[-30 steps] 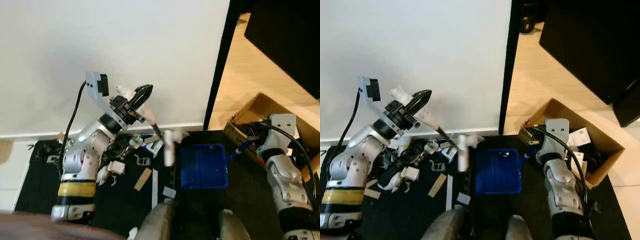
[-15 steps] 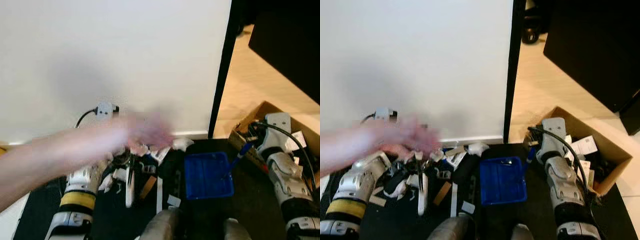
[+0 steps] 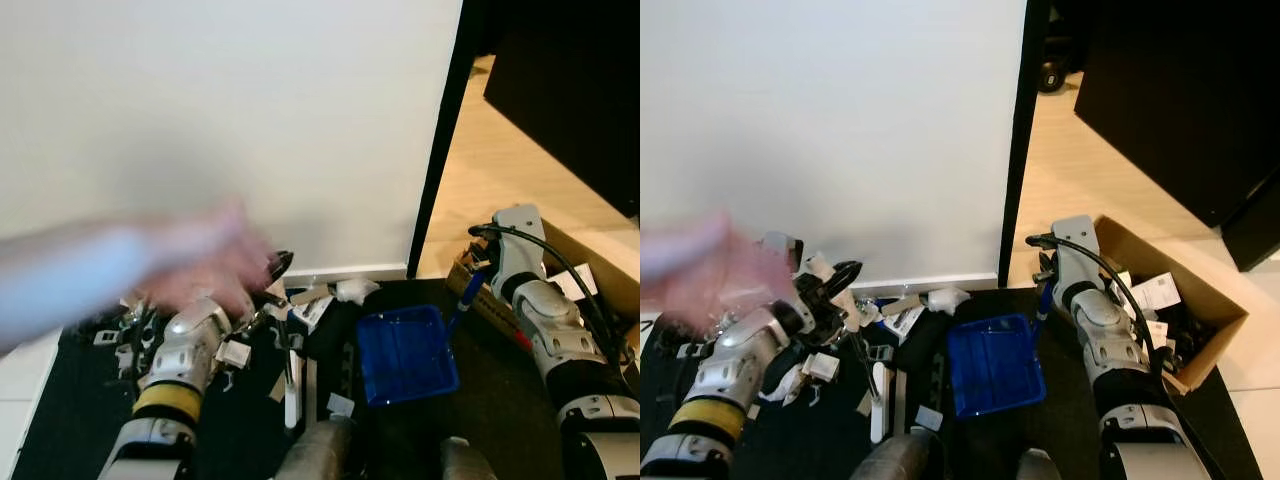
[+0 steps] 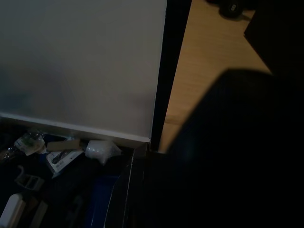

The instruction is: Sweep floor

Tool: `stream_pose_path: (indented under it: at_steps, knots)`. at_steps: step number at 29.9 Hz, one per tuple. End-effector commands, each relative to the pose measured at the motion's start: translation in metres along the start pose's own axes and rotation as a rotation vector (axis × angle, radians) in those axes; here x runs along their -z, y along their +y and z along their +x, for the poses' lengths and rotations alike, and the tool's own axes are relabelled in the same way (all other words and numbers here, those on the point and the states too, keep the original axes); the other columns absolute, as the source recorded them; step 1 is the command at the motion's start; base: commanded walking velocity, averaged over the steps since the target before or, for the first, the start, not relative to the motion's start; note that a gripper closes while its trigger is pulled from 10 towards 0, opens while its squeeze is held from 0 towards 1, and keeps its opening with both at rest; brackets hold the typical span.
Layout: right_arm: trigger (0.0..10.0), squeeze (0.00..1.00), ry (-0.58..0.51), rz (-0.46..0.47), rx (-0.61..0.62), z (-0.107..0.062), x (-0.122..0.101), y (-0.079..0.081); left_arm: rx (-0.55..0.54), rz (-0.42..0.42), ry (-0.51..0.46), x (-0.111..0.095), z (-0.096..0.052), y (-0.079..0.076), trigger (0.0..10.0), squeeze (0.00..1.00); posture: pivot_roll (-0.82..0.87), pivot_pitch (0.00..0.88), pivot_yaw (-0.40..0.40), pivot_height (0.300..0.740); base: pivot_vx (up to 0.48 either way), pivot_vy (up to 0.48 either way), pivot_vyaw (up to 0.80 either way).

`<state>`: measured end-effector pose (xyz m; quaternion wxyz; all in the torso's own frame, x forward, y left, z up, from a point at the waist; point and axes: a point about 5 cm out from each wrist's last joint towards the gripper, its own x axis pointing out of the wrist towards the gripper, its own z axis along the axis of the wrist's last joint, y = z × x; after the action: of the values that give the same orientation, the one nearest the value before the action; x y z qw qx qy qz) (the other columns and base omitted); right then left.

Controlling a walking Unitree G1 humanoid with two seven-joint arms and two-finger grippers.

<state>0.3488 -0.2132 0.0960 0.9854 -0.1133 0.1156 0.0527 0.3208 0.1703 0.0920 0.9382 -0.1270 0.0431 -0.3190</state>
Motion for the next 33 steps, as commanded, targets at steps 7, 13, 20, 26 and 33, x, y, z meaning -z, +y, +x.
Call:
stream_pose_path:
  at_steps: [7,13,20,26,33]
  knots:
    - [10.0,0.0,0.111,0.03,-0.056,0.003,0.015,0.016,0.076,-0.256,-0.048,0.013,0.021,-0.02,10.0,0.0,-0.02,0.23,0.137,0.74,0.0,0.0,0.0]
    - [10.0,0.0,0.054,0.084,-0.088,0.006,0.005,0.027,0.335,-0.509,-0.089,0.009,0.054,-0.071,10.0,0.0,-0.03,0.235,0.163,0.74,0.0,0.0,0.0]
    - [10.0,0.0,0.035,0.1,-0.089,0.006,0.004,0.03,0.532,-0.599,-0.094,0.003,0.073,-0.106,10.0,0.0,-0.02,0.232,0.177,0.74,0.0,0.0,0.0]
    - [10.0,0.0,0.016,0.111,-0.084,0.007,0.0,0.029,0.608,-0.645,-0.166,-0.017,0.085,-0.121,10.0,0.0,-0.02,0.229,0.181,0.74,0.0,0.0,0.0]
    - [10.0,0.0,0.014,0.123,-0.074,0.003,0.005,0.027,0.672,-0.555,-0.239,-0.053,0.073,-0.115,10.0,0.0,0.0,0.226,0.181,0.74,0.0,0.0,0.0]
